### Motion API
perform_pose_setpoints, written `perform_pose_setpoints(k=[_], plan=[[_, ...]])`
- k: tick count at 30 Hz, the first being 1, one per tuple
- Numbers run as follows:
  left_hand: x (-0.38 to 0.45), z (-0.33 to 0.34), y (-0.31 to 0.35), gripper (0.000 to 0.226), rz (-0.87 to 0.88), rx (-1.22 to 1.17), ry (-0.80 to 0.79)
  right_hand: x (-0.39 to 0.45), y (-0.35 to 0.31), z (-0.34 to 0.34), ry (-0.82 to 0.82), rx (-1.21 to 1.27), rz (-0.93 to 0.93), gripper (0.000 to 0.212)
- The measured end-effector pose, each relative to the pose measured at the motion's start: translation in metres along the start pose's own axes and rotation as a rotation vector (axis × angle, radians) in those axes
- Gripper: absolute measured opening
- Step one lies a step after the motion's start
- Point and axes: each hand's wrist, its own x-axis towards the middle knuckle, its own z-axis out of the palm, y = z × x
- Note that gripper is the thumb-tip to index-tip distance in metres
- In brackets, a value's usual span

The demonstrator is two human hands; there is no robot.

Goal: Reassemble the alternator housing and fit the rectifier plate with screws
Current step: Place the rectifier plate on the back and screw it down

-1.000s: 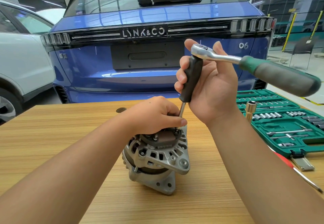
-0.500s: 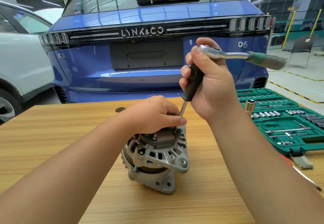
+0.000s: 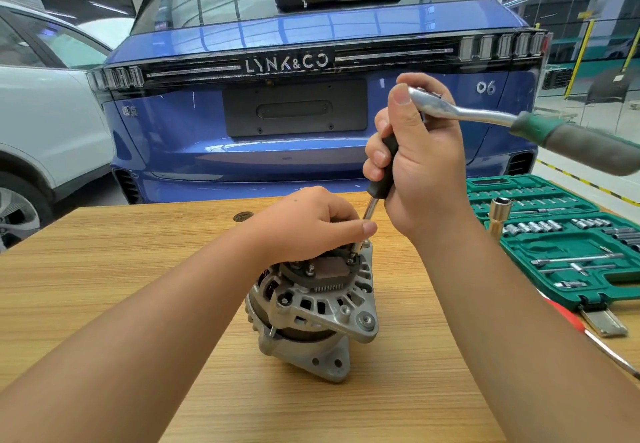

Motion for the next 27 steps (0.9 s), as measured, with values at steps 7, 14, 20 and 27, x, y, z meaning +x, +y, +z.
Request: perform_pose_setpoints(k=[7, 14, 20, 27], plan=[[-0.006, -0.001, 0.005, 0.055, -0.039, -0.177, 0.080, 0.004, -0.013, -0.001, 0.014, 0.083, -0.038, 0.005], [-0.008, -0.003, 0.009, 0.059, -0.018, -0.323, 0.135, -0.004, -0.015, 0.012, -0.013, 0.240, 0.028, 0.011], [-0.003, -0.003, 0.013, 0.055, -0.079, -0.329, 0.183, -0.009, -0.025, 0.019, 0.003, 0.267, -0.004, 0.011], [0.001, -0.003, 0.015, 0.049, -0.144, -0.362, 0.246, -0.012, -0.026, 0.023, 0.032, 0.245, 0.015, 0.010]])
